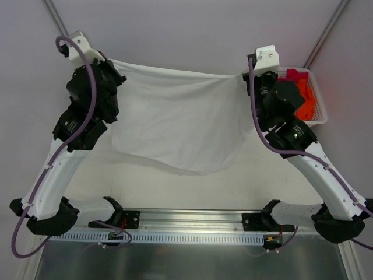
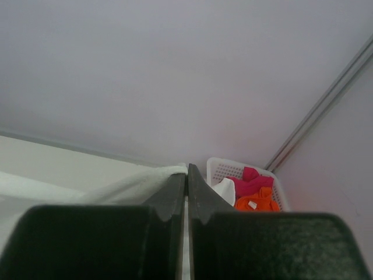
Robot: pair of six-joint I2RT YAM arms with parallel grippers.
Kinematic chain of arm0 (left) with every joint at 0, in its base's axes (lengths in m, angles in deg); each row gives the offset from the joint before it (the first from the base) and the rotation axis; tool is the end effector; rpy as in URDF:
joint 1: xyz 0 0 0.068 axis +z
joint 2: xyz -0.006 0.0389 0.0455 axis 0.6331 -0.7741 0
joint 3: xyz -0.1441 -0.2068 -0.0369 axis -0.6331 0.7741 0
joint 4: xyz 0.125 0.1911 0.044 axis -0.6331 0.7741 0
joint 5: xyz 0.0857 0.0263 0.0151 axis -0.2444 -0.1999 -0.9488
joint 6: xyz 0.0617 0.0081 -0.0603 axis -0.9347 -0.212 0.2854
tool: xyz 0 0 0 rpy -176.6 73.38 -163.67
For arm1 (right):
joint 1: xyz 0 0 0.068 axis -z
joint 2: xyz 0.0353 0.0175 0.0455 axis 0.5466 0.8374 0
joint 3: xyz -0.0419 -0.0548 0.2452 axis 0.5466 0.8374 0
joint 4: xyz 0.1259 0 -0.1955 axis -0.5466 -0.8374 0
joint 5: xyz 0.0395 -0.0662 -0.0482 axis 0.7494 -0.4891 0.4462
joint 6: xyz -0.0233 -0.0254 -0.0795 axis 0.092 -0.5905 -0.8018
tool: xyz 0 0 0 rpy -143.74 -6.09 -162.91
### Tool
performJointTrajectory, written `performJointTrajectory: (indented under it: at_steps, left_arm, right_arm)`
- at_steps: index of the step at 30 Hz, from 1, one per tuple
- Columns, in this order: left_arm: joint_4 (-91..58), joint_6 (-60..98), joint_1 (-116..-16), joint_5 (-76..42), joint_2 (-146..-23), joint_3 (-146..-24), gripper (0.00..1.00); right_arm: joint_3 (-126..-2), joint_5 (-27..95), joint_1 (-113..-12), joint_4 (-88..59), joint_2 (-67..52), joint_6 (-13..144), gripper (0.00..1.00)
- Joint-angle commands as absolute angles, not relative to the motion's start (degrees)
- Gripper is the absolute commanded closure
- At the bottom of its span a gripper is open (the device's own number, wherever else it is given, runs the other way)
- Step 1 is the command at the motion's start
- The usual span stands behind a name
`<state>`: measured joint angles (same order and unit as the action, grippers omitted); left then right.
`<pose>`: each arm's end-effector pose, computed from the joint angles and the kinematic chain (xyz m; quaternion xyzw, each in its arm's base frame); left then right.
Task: Fold and stack the t-shirts
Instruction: Flatten the tshirt out
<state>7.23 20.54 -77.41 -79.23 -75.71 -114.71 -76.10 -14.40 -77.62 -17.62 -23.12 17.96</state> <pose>0.1812 -0.0636 0.5381 -0.2294 0.6159 -0.0512 0.7519 0.1923 0.1190 0.5134 -0.1642 0.5961 -0.1785 0.7654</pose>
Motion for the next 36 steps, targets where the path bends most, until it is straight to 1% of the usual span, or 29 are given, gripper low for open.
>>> performJointTrajectory:
  at_steps: [1,2,3,5,6,7,8,10,11,12,15,20,24,27,28,29,31,32,33,34,35,36]
  left_arm:
    - [5.9,21.5,-73.4,-71.3,-80.3,-118.4,1.00]
    - [8.1,24.3,-69.6,-68.8,-81.5,-119.7,1.00]
    - [9.3,25.4,-67.7,-63.6,-84.4,-120.9,1.00]
    - [10.9,27.2,-62.6,-59.3,-87.7,-125.7,1.00]
    - [12.6,27.6,-61.0,-57.2,-91.9,-127.7,1.00]
    - [13.6,27.9,-59.9,-54.1,-94.2,-132.2,1.00]
    - [14.5,28.1,-57.8,-52.6,-96.4,-134.7,1.00]
    - [16.7,28.4,-56.0,-49.8,-102.6,-141.4,1.00]
    - [17.2,29.1,-55.2,-47.2,-104.4,-143.4,1.00]
    - [17.7,29.6,-53.4,-45.9,-107.9,-145.1,1.00]
    - [18.6,31.4,-50.5,-41.6,-113.0,-150.7,1.00]
    - [18.6,32.7,-47.9,-37.7,-117.0,-155.5,1.00]
    - [18.6,33.1,-46.5,-36.4,-116.5,-158.6,1.00]
    - [18.4,32.6,-46.4,-35.9,-113.3,-158.5,1.00]
    - [18.5,32.4,-46.5,-35.9,-112.1,-158.2,1.00]
    - [18.4,32.1,-46.5,-35.8,-111.2,-157.6,1.00]
    - [18.0,32.1,-46.5,-35.8,-108.0,-154.5,1.00]
    - [17.8,32.2,-46.5,-35.6,-107.0,-152.8,1.00]
    - [17.3,32.3,-46.5,-35.8,-105.1,-150.8,1.00]
    - [17.1,32.6,-46.4,-36.1,-104.0,-145.9,1.00]
    - [16.7,33.5,-46.5,-36.2,-103.0,-142.8,1.00]
    - [16.3,34.1,-46.5,-36.2,-100.4,-135.5,1.00]
  right_arm:
    - [-81.8,-11.4,-74.2,-18.6,-19.0,21.3,1.00]
    - [-83.0,-10.2,-72.0,-19.4,-17.7,23.2,1.00]
    - [-84.4,-9.2,-70.9,-21.5,-16.3,24.0,1.00]
    - [-89.7,-5.7,-67.9,-23.5,-11.7,26.1,1.00]
    - [-91.8,-4.8,-66.9,-25.2,-10.1,26.5,1.00]
    - [-94.0,-3.3,-65.9,-26.2,-8.4,26.8,0.99]
    - [-98.9,-2.4,-64.1,-27.4,-4.8,27.6,1.00]
    - [-103.6,-0.4,-62.4,-30.4,-1.2,28.1,1.00]
    - [-106.3,0.3,-60.8,-31.6,2.4,28.5,1.00]
    - [-110.8,0.6,-60.1,-33.4,4.0,29.4,1.00]
    - [-118.0,2.9,-57.1,-36.0,9.4,31.6,1.00]
    - [-123.0,2.8,-56.2,-35.3,13.2,30.9,1.00]
    - [-127.1,2.7,-56.1,-35.3,14.0,31.1,1.00]
    - [-125.0,2.4,-57.4,-32.4,10.7,30.1,1.00]
    - [-122.7,1.2,-59.0,-30.5,6.9,29.2,1.00]
    - [-117.6,0.7,-60.1,-27.7,4.9,27.7,1.00]
    - [-113.9,0.0,-61.9,-27.3,2.0,27.6,1.00]
    - [-109.9,-0.1,-62.3,-27.4,-0.4,27.9,1.00]
    - [-107.2,-0.2,-62.7,-27.4,-1.7,29.1,1.00]
    - [-104.3,-0.3,-63.4,-27.4,-3.1,29.7,1.00]
    - [-97.4,-0.6,-63.9,-26.6,-6.1,30.4,1.00]
    - [-93.4,-0.8,-64.2,-25.8,-7.7,32.3,1.00]
